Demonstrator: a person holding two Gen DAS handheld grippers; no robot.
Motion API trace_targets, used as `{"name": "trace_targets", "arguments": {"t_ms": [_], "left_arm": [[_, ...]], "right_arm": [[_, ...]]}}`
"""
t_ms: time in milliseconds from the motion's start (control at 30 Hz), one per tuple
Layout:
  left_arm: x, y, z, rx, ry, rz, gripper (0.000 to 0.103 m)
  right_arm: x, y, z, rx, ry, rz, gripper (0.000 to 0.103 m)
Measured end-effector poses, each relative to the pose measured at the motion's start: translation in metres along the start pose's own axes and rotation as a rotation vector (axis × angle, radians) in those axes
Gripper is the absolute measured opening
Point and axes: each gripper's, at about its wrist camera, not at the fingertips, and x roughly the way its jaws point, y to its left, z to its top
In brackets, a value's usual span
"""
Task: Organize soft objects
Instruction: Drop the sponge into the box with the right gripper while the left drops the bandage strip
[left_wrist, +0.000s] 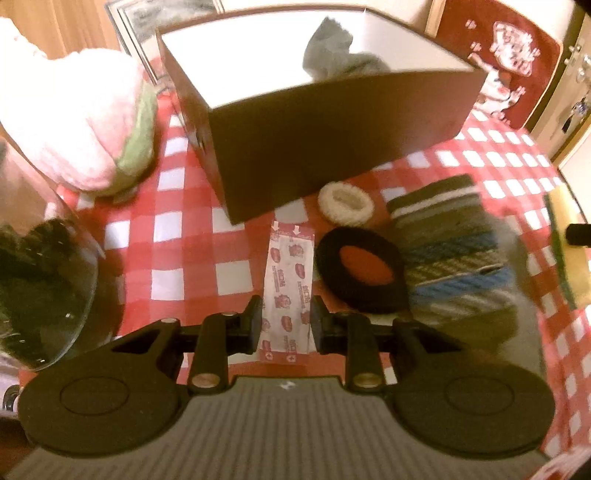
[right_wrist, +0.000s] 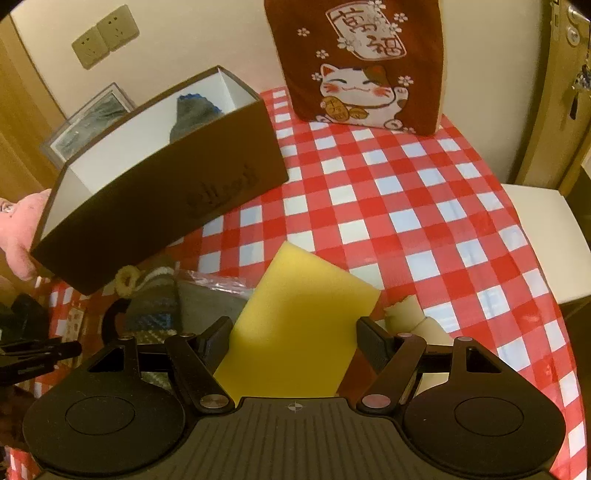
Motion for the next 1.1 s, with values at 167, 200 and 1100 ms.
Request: {"name": "trace_targets", "arguments": {"t_ms": [167,200,1100], "left_arm": [[-0.030,-0.008,0.008,0.008,-0.055,-0.005,0.024],[-0.035,-0.009,0.010,0.010,-0.067,-0.005,0.025],[-0.056,-0.002,0.156,-0.041,-0.261,0.029,0.025]], "right_arm": [[-0.010,0.008,0.005,-0.028,-0.021,0.028,0.073],[-0.012,0.010,0.007,-0.035,-0.027,0.035,0.073],[-0.005,0.123,0.139,-0.272,-0.209,0.275,0.073]]}}
